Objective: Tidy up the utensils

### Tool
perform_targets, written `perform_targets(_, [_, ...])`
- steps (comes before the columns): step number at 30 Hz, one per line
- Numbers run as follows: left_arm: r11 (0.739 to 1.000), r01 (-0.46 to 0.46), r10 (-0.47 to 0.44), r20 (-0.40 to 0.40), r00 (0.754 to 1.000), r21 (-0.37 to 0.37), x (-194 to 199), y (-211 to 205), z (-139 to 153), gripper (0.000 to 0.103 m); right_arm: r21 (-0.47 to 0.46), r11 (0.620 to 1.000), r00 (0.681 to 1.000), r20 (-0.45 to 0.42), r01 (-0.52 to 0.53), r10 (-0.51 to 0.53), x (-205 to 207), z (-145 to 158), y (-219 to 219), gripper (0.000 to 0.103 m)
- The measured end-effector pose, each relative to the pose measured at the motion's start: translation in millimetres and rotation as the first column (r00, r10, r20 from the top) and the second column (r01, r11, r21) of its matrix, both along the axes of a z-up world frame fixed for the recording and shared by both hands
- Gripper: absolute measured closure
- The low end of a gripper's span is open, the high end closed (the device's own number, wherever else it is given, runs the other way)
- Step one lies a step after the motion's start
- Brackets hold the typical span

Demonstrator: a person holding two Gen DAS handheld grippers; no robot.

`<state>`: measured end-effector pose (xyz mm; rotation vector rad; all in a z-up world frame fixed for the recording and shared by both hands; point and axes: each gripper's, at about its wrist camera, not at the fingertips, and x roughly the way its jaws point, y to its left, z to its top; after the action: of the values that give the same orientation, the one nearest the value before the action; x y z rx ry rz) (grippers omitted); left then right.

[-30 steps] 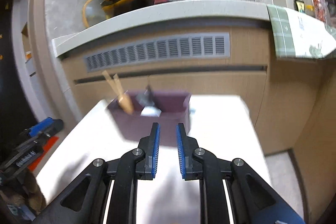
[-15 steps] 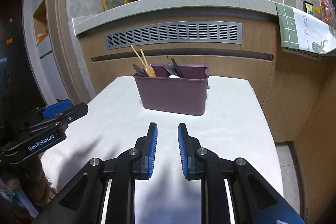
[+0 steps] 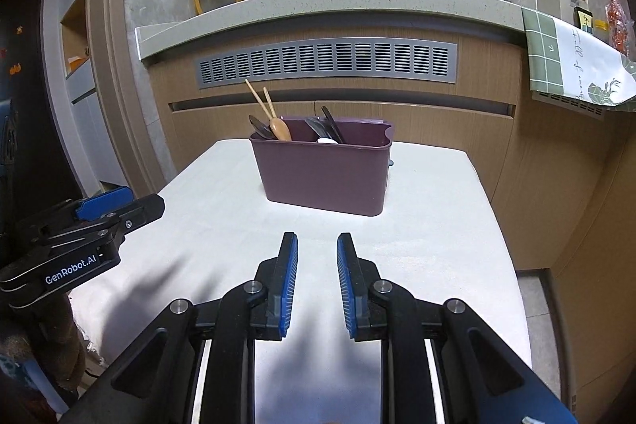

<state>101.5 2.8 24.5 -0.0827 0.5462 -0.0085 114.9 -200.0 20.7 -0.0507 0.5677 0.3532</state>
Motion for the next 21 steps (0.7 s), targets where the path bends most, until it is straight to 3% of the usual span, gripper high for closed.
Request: perform_targets(21, [1.0,0.013,-0.013,-0.03,0.999,-0.006,-1.3,-3.6,-6.7,0.051,-0.012,1.0,1.0,0.002,0.014,-0.014,-0.3,-1.4,-2.6,0.084])
